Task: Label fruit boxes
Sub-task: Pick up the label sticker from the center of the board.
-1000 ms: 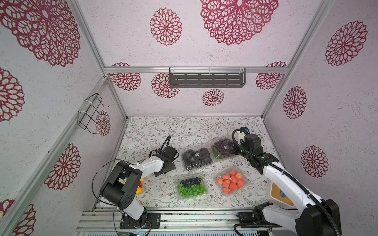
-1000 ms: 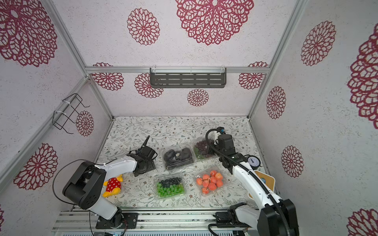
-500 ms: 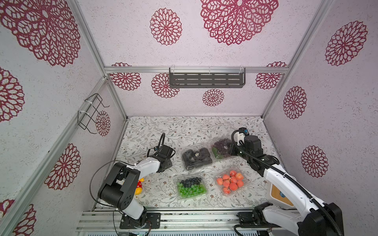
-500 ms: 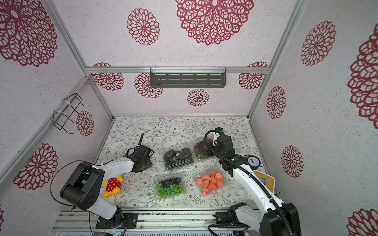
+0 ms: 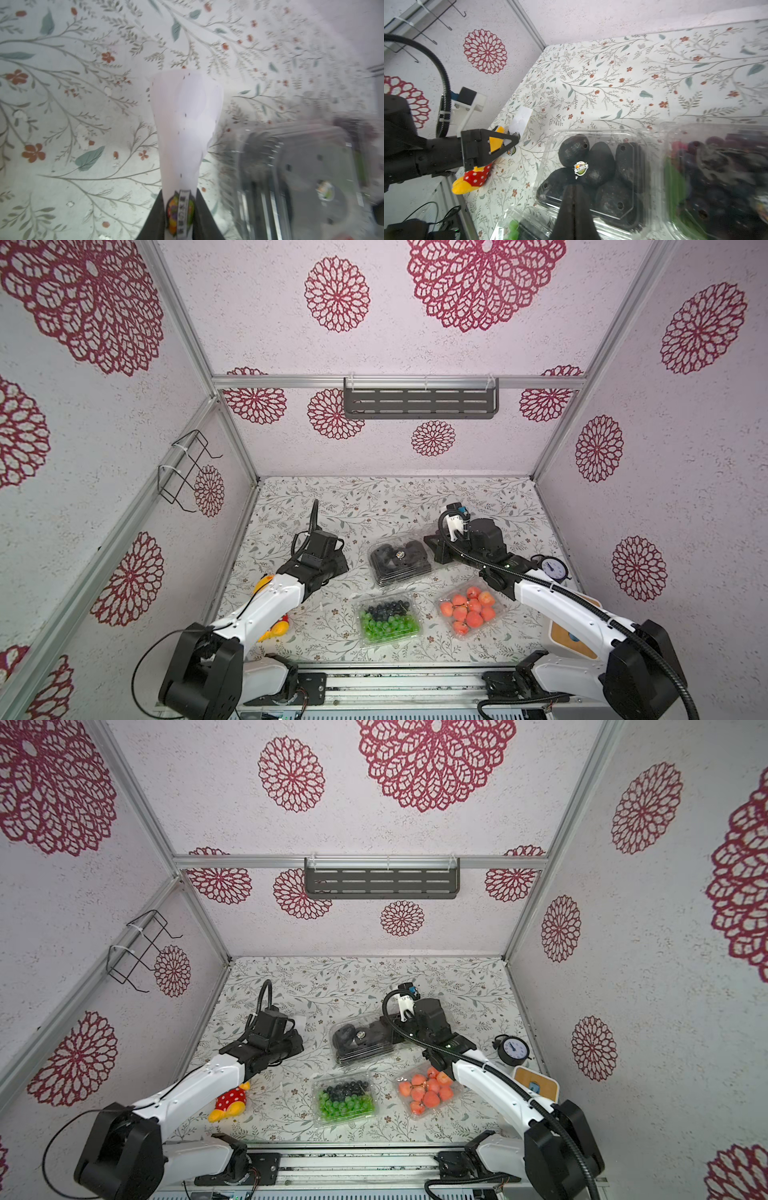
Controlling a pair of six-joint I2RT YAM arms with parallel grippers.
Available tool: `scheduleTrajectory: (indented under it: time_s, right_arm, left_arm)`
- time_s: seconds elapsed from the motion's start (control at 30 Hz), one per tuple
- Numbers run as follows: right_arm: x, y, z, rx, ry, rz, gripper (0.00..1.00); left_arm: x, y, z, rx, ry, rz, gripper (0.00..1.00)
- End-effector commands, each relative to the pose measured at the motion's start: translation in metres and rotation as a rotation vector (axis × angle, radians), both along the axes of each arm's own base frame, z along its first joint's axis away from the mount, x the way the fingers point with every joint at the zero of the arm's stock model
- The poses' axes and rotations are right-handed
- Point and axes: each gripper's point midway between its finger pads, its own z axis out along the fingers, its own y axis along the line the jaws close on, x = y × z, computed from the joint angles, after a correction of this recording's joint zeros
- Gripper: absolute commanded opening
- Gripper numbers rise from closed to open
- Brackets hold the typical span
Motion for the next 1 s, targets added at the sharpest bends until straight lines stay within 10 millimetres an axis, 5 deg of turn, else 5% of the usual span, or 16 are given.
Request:
scheduleTrajectory:
  time_s: [0.0, 0.13, 0.33, 0.53, 0.97]
  right_arm:
    - [-0.009, 0.033, 0.044, 0.206, -0.047, 0.151, 0.08]
    - [-0.021, 0.058, 0.064, 0.336, -0.04, 0.306, 0.25]
    - [-0.036, 0.085, 0.088, 0.388, -0.131, 0.431, 0.38]
    - [-0.052, 0.085, 0.114, 0.474, -0.239, 0.49, 0.39]
    - [-0.047, 0.092, 0.112, 0.473, -0.213, 0.497, 0.39]
  left_arm:
    - [-0.002, -0.032, 0.046, -0.129, -0.175, -0.19, 0.23]
    - [-0.017, -0.058, 0.095, -0.23, -0.338, -0.354, 0.25]
    - [-0.038, -0.094, 0.123, -0.3, -0.433, -0.541, 0.27]
    - [-0.042, -0.103, 0.128, -0.32, -0.448, -0.577, 0.27]
    - [-0.055, -0.115, 0.135, -0.396, -0.471, -0.655, 0.26]
